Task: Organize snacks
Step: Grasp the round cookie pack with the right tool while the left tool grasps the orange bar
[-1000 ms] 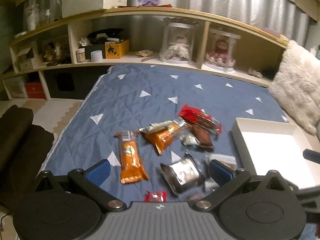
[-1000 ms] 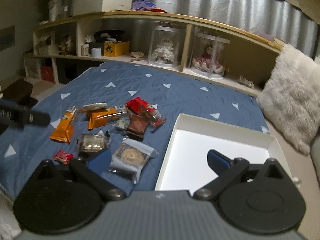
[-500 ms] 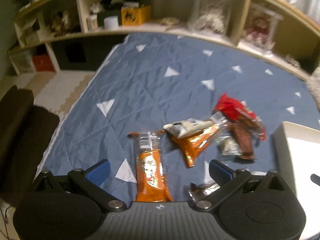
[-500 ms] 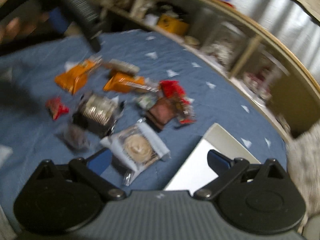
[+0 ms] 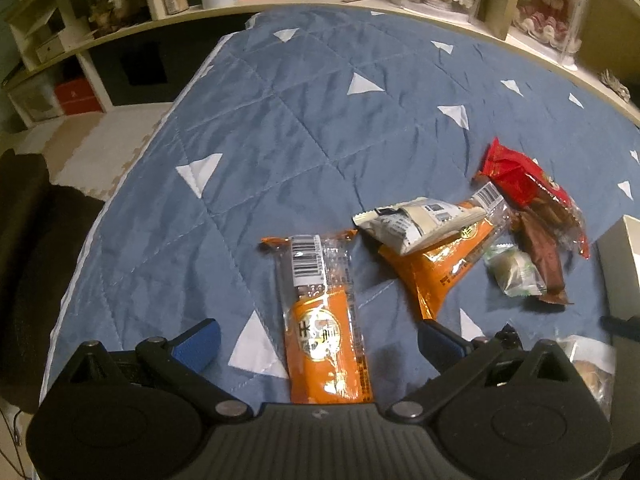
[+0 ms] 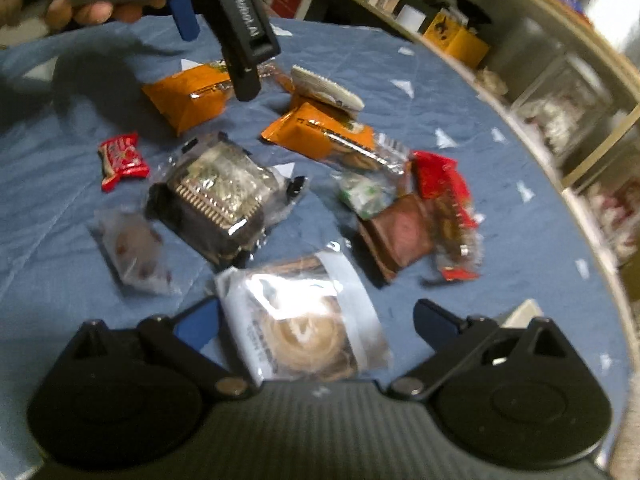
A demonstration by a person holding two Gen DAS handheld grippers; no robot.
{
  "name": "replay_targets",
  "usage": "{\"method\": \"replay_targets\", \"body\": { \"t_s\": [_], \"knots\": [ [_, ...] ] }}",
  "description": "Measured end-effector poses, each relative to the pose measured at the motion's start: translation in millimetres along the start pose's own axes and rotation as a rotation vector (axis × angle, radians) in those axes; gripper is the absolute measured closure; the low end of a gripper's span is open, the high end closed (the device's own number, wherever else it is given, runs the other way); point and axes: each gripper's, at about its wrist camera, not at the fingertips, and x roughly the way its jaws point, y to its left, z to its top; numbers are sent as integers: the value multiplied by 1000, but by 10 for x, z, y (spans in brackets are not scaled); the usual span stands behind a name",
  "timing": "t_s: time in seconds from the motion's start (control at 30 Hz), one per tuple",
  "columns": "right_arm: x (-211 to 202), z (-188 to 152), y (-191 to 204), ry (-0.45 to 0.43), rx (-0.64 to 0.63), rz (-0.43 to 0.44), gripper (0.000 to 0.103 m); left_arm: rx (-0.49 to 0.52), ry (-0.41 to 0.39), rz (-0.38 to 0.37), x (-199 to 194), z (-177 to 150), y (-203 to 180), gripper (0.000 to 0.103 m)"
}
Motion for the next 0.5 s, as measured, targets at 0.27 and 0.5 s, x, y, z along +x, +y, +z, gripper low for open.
{"method": "replay_targets", "body": {
  "t_s": [0.27, 0.5],
  "knots": [
    [111, 87, -305, 70, 271, 112, 26, -12, -20, -40, 105, 31, 49, 0],
    [88, 122, -386, 147, 615, 82, 27, -47, -16, -72, 140, 17, 122, 0]
  ]
}}
